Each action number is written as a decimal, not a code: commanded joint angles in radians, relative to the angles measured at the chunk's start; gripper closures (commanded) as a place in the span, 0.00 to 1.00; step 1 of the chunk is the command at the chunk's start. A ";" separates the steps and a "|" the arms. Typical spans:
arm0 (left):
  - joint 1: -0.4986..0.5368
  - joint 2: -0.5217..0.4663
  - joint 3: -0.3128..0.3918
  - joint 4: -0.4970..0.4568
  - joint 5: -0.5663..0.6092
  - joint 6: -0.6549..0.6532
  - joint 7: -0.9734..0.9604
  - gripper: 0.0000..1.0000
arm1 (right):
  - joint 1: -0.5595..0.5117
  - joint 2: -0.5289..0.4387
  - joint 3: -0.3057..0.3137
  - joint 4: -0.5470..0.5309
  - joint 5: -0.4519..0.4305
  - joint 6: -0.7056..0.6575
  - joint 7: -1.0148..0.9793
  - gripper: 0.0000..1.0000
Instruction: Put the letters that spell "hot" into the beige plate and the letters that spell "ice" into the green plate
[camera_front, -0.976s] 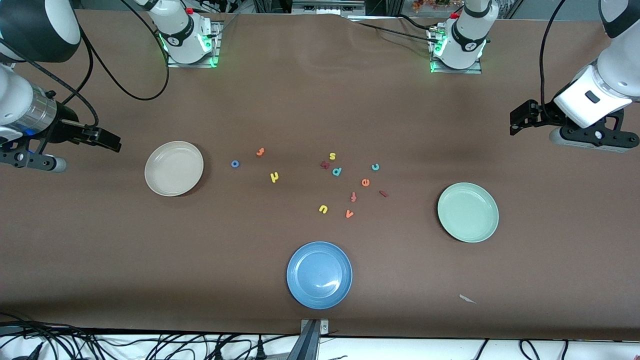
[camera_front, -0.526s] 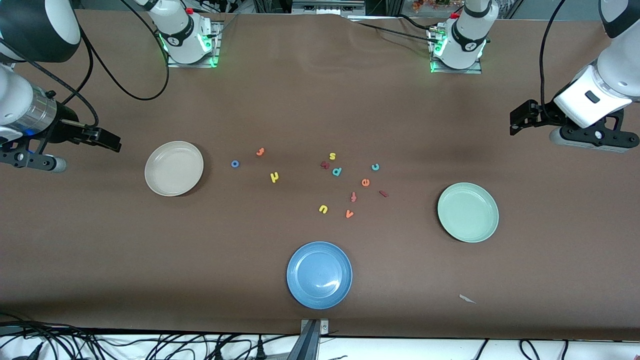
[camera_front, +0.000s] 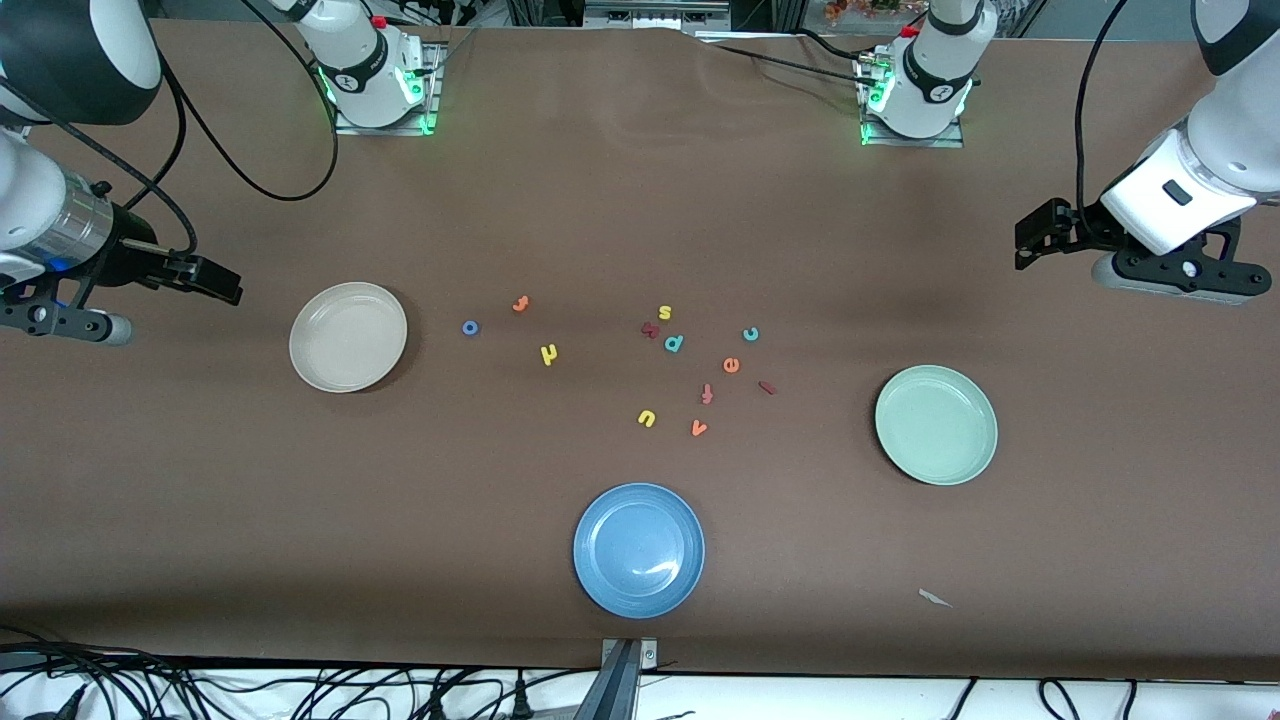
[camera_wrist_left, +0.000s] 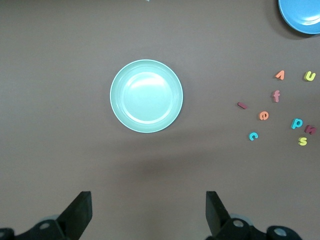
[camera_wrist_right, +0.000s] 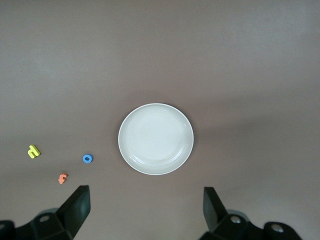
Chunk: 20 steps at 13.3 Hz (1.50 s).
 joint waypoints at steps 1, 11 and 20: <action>-0.001 0.005 -0.001 0.025 0.026 -0.021 0.016 0.00 | -0.004 -0.011 0.002 -0.005 0.018 0.005 -0.003 0.00; -0.005 0.007 -0.004 0.025 0.026 -0.021 0.014 0.00 | -0.005 -0.010 0.001 -0.005 0.018 0.004 -0.003 0.00; -0.007 0.007 -0.006 0.025 0.026 -0.021 0.013 0.00 | -0.004 -0.010 0.001 -0.005 0.009 0.022 -0.003 0.00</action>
